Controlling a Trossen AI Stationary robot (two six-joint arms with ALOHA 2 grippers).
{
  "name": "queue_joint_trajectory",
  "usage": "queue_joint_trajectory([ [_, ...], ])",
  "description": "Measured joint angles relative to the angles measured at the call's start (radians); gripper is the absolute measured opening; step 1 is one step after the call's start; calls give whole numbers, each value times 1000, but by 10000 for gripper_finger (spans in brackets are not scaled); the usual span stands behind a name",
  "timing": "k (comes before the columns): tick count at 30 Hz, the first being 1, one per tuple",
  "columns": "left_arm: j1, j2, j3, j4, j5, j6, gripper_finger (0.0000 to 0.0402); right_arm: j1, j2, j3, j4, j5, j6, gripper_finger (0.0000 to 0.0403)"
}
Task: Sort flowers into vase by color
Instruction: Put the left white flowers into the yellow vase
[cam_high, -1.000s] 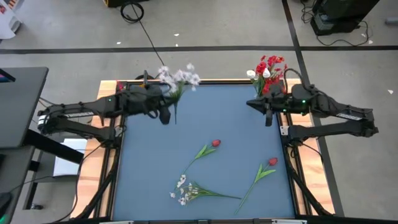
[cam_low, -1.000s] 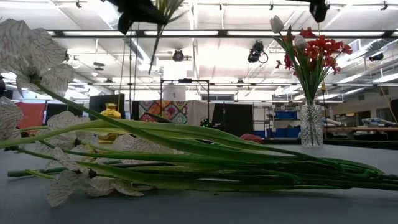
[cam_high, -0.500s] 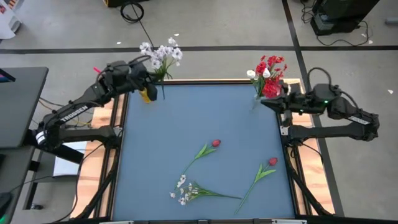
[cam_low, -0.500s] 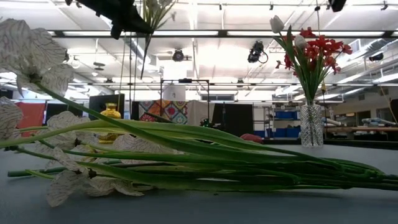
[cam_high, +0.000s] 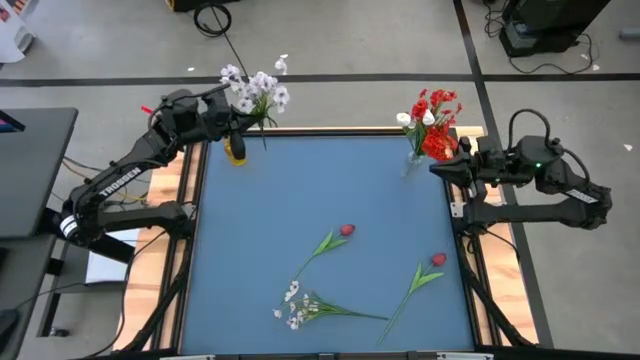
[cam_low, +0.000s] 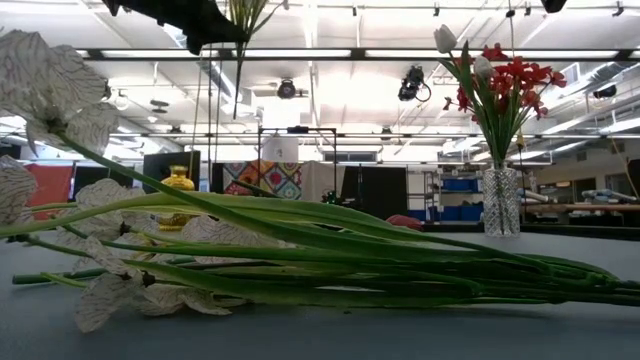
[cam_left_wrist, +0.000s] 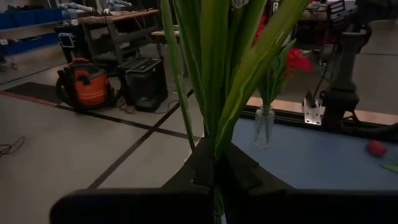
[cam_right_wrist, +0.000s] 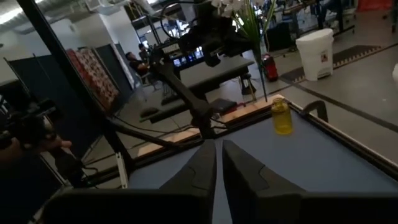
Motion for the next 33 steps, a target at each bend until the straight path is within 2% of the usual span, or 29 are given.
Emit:
queue_joint_trajectory([
  [5,46,0,0,-1,40,3,11,0,0,0,0,22,-12,57],
  [14,122,-1,-17,19,153,13,13,0,1,0,-11,31,-14,119],
  [20,141,-2,-115,134,199,2,14,0,1,0,-1,28,1,123],
  [27,179,-30,-221,230,207,13,15,0,1,0,15,28,1,123],
  [33,279,-46,-346,368,208,-110,15,0,1,0,15,28,1,123],
])
